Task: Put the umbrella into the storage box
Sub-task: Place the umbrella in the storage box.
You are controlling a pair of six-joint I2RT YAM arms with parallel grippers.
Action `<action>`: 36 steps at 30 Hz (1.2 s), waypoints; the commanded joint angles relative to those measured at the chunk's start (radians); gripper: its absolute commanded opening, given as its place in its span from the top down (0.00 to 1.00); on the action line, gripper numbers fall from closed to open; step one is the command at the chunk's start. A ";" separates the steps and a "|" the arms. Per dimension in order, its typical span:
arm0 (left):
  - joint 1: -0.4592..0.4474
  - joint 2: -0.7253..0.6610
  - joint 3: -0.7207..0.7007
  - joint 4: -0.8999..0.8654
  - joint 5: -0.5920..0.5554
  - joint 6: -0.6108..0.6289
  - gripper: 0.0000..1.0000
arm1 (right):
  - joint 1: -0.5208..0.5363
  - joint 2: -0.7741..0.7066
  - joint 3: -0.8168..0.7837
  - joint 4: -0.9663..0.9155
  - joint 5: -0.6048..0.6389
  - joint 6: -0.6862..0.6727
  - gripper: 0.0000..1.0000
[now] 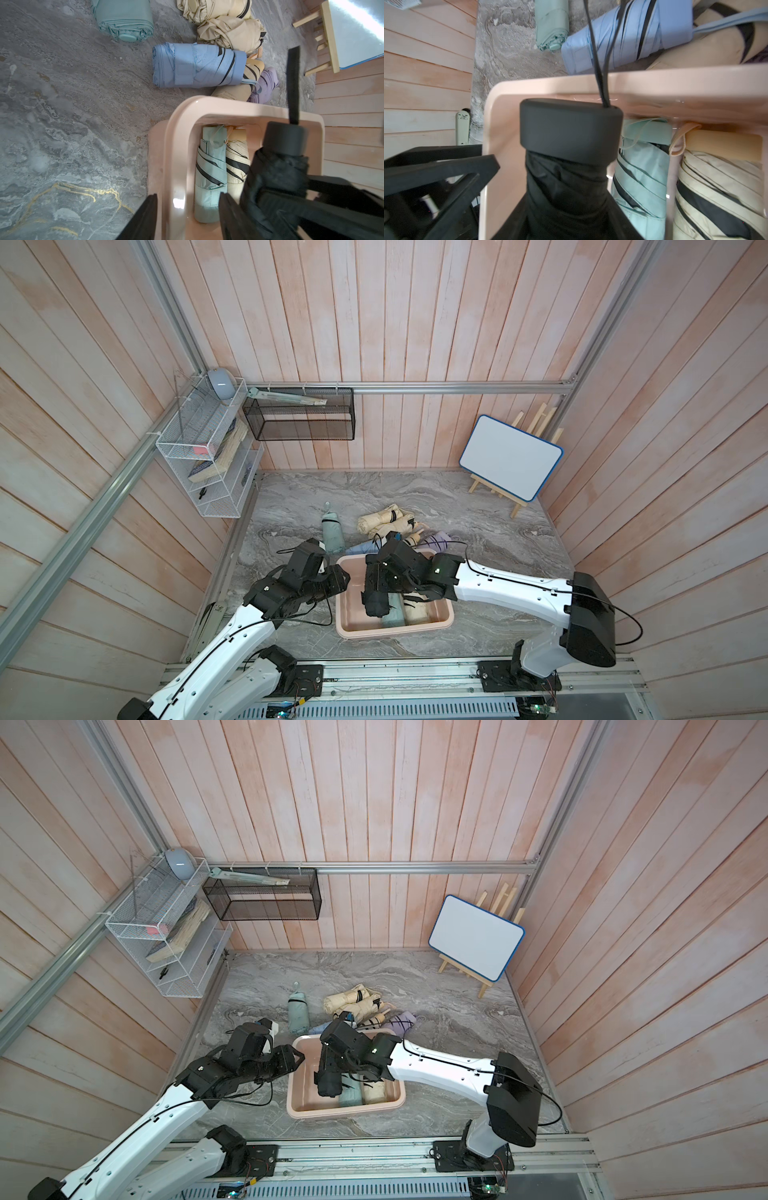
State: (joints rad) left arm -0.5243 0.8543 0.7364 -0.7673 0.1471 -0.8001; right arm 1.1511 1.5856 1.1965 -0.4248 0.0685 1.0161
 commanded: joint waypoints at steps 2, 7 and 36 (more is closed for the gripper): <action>-0.002 -0.019 -0.016 -0.036 -0.004 -0.008 0.56 | 0.026 0.035 0.028 0.035 0.020 -0.014 0.71; -0.002 -0.023 -0.031 -0.031 0.009 -0.011 0.67 | 0.047 0.093 0.022 0.038 0.056 0.017 0.72; -0.003 0.012 -0.029 -0.006 0.003 0.003 0.86 | 0.046 0.296 0.097 -0.031 0.142 0.026 0.31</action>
State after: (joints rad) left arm -0.5240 0.8562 0.7113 -0.7620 0.1524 -0.8150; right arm 1.2018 1.8767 1.2606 -0.4278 0.1749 1.0519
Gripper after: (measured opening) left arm 0.185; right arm 0.670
